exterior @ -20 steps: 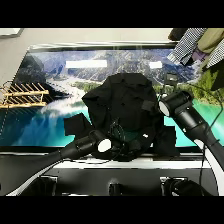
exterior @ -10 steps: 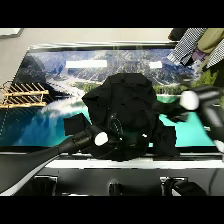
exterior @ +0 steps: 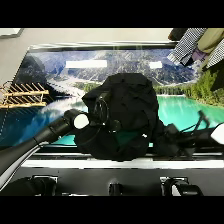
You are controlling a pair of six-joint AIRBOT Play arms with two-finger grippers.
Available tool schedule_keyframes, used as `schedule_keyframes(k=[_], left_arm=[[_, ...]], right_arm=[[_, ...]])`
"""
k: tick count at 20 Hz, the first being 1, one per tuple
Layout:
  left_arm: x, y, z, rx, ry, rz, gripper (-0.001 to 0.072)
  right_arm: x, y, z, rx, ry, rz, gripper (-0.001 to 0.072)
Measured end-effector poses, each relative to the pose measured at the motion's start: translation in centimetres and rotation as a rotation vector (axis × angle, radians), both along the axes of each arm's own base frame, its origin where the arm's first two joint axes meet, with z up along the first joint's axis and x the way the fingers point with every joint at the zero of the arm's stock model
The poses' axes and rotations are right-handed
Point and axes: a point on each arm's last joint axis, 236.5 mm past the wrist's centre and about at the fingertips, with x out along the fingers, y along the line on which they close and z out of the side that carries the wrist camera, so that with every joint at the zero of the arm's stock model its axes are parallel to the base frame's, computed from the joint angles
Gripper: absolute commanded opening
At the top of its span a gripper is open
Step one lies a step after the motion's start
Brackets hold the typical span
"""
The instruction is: Fold the clothes and pants, and hang the long-sleeved shirts on hangers.
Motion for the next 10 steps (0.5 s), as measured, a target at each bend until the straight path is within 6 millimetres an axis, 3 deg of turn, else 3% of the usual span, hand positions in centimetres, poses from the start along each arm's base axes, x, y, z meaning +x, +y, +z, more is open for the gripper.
schedule_keyframes(k=[5, 10], left_arm=[[2.2, 2.0, 0.3, 0.024, -0.063, -0.017, 0.0556], [2.9, 2.8, 0.2, 0.044, -0.103, -0.048, 0.0556]], right_arm=[[-1.3, 4.8, -4.7, 0.208, 0.077, -0.128, 0.0569], [-2.1, 8.5, -8.3, 0.263, 0.149, -0.195, 0.0569]])
